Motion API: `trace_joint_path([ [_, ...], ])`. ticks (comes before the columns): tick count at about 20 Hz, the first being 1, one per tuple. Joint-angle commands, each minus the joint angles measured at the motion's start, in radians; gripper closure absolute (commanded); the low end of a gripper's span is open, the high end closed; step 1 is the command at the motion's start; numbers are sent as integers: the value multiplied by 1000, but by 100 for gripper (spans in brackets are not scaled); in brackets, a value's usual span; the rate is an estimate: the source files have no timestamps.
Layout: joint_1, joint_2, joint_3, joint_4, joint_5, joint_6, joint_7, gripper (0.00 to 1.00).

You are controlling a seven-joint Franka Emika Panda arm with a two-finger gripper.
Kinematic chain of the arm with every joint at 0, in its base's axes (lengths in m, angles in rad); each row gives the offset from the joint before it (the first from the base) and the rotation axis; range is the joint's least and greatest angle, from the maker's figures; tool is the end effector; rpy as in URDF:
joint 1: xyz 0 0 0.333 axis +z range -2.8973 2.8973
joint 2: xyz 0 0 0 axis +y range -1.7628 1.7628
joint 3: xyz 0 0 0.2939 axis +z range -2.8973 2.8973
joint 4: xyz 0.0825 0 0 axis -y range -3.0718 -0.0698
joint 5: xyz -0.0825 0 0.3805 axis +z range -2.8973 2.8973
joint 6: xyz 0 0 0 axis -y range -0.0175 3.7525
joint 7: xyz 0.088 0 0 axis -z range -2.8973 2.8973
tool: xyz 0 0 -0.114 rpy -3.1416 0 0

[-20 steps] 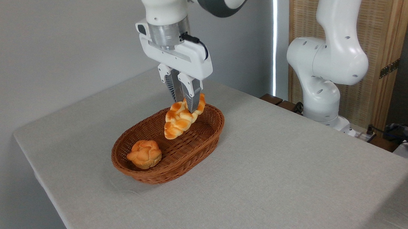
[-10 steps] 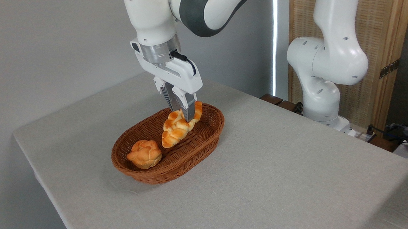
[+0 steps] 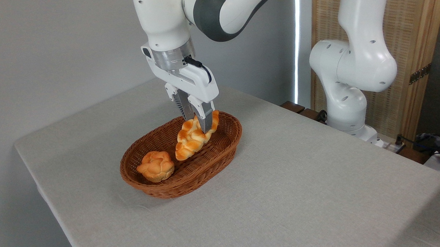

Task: Put bread into the basket
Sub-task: 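Open the gripper and raise it away from the basket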

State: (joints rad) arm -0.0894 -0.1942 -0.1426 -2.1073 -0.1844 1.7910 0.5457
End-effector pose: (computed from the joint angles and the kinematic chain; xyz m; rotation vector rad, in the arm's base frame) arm 0.4672 -0.1301 0.4634 2.7794 -1.0491 -0.1457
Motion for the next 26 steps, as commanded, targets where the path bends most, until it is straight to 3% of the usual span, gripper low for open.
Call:
trace_joint_path([
  [1, -6, -5, 5, -5, -3, 13, 7, 0],
  [12, -7, -7, 3, -2, -3, 13, 2, 0],
  [16, -7, -19, 4, 22, -3, 4, -53, 0],
  [18, -4, -11, 15, 81, 6, -12, -53, 0],
  [20, 5, 19, 18, 153, 60, -34, -55, 0],
  [23, 7, 97, 57, 324, 146, -171, -6, 0],
  [26, 8, 160, 81, 438, 149, -177, 45, 0],
])
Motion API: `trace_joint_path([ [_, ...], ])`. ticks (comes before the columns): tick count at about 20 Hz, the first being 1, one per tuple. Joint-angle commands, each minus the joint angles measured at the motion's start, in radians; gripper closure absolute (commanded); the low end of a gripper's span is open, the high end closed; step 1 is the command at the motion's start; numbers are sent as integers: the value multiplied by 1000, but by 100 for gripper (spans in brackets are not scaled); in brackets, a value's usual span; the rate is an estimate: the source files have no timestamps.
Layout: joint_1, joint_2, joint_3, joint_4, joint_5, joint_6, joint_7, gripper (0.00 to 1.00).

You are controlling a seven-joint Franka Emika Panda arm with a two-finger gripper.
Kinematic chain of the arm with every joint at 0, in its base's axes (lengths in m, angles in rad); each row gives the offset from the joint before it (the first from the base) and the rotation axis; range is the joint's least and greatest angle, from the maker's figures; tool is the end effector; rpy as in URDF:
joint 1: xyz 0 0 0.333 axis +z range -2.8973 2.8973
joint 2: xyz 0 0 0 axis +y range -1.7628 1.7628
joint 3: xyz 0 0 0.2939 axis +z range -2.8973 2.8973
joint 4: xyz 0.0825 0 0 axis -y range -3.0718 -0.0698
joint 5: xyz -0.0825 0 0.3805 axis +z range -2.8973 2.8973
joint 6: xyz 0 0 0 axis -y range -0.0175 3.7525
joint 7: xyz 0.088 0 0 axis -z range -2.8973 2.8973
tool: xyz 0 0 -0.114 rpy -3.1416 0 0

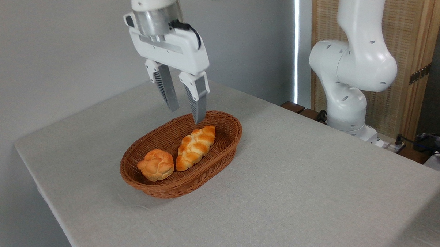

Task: Put bread into the basket
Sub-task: 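Open the gripper and raise it away from the basket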

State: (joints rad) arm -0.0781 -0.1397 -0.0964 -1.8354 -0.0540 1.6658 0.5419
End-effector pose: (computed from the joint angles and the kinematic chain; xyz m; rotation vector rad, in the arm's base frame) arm 0.5041 -0.0971 0.5531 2.9035 -1.0752 -0.0350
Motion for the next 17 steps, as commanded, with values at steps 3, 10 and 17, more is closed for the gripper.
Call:
trace_joint_path([
  [3, -3, 111, 95, 205, 14, -51, 88, 0],
  [10, -3, 114, 127, 236, 2, -54, 147, 0],
  [17, -5, 121, 121, 234, 0, -57, 145, 0],
])
